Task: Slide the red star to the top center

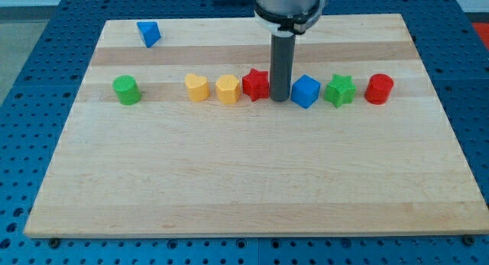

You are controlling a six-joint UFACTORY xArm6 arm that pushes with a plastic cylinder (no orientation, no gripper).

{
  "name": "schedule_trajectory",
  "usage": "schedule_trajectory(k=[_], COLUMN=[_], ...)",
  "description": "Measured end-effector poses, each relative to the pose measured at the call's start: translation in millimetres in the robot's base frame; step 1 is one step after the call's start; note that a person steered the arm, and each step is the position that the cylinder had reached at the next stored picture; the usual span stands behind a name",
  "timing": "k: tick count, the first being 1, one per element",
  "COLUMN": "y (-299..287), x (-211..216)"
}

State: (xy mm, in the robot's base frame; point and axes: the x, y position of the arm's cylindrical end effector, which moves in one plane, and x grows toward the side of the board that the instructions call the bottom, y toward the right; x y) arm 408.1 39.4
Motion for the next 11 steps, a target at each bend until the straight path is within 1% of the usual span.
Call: schedule_trajectory(k=[1,2,3,4,5,7,11], y=[-2.4,-18.1,-38.6,-42.9,-42.9,-42.9,-43.3], x=[23.9,21.8,1.1,-10.3,-19.3,-50.7,-125.6])
